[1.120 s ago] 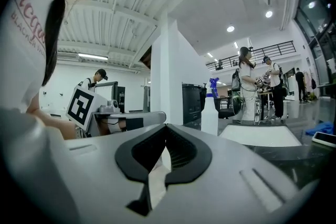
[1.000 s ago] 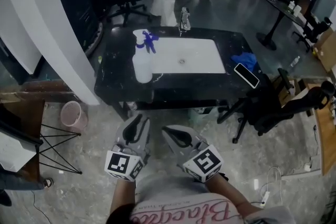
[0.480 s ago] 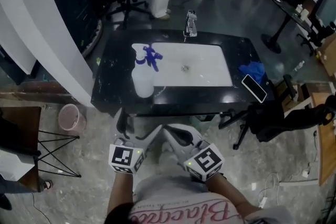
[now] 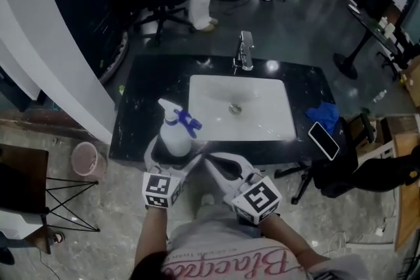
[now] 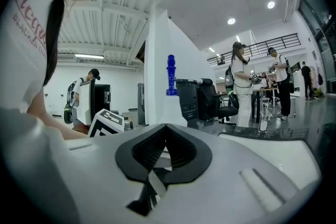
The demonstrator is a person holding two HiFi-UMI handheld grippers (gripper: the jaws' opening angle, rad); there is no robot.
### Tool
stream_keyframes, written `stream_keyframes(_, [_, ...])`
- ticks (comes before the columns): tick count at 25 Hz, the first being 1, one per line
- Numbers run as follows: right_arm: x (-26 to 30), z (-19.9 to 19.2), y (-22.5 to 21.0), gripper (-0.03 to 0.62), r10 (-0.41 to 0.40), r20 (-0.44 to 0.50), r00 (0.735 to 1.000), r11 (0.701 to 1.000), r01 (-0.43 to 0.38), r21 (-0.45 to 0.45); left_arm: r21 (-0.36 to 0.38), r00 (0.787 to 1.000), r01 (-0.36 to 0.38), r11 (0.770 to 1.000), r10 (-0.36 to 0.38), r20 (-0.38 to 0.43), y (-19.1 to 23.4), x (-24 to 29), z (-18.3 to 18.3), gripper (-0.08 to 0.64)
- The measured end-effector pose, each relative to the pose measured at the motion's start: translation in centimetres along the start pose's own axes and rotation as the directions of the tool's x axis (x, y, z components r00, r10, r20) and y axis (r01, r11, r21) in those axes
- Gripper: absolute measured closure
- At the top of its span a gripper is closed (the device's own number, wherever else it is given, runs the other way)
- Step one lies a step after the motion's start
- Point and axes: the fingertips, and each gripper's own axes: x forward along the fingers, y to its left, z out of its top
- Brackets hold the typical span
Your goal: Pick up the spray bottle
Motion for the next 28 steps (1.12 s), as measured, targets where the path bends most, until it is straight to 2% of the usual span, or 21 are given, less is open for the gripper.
stream_keyframes(6, [1.8,0.1,-3.2,0.591,0.015,-0.013,1.0,1.0,-0.015,-0.008,0.006,0.999,-0.024,1.0,0.024,-0.036,1.6,3.5,-1.3,0.016])
stream_keyframes(8, [2.2,-0.2,-4.1,0.59,0.013,-0.021,1.0,1.0,-0.013,-0.001,0.019,0.999,-0.028,0.999,0.028,-0.042,1.8,4.1,-1.6,0.051])
stream_keyframes(10, [2.6,-0.1,-4.8,0.591,0.012,-0.023,1.0,1.0,-0.012,0.001,0.022,0.999,-0.031,0.999,0.032,-0.037,1.9,4.4,-1.6,0.124])
stream_keyframes(16, [3.4,0.2,-5.9,0.591,0.014,-0.02,1.0,1.0,-0.014,-0.007,0.044,0.999,-0.026,0.999,0.027,-0.035,2.1,4.1,-1.2,0.133])
stream_keyframes(21, [4.0,1.0,-5.8,0.591,0.025,0.004,1.0,0.999,-0.025,0.027,0.069,1.0,-0.015,0.998,0.015,-0.007,2.0,3.8,1.5,0.135])
stream_keyframes(28, [5.0,2.3,-4.8,0.591,0.027,0.035,0.999,0.999,-0.028,0.029,0.008,0.998,-0.013,1.0,0.013,0.059,3.4,2.5,6.1,0.135])
